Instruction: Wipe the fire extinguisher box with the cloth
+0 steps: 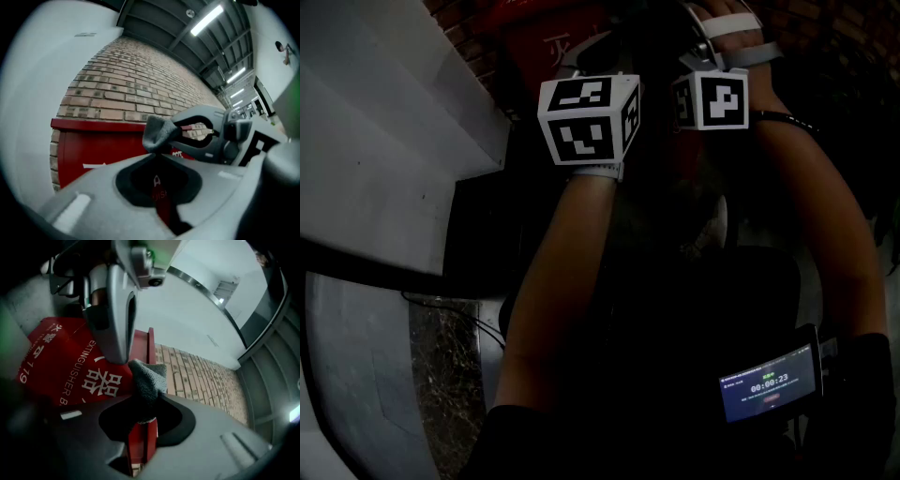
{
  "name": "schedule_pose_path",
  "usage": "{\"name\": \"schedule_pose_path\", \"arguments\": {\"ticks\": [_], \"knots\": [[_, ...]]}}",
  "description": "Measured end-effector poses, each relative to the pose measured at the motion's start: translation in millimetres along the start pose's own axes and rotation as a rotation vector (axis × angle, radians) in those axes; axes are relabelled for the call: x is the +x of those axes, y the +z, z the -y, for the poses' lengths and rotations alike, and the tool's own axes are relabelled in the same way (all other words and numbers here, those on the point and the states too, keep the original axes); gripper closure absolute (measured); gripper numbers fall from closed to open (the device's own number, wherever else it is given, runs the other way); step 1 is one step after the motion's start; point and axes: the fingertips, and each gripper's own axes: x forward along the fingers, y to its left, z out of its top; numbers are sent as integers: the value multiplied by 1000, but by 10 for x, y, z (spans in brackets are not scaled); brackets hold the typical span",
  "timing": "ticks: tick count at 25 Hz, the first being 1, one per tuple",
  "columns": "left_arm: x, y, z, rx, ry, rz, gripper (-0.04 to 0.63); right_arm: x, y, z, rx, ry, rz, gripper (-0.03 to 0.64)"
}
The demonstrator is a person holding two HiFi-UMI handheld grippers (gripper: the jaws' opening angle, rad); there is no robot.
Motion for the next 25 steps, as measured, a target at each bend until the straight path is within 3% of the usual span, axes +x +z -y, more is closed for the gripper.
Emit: {"name": "schedule_pose_path", "arguments": {"ticks": [7,15,25], "knots": [[36,53,90,5,4,39,592,-3,-124,-176,-18,30,-12,548],[-64,-414,51,35,37,-5,592,-114,-34,-603,-17,80,9,549],[-161,-988,32,20,47,-71,592,-283,90,-1247,-6,168,35,549]]}}
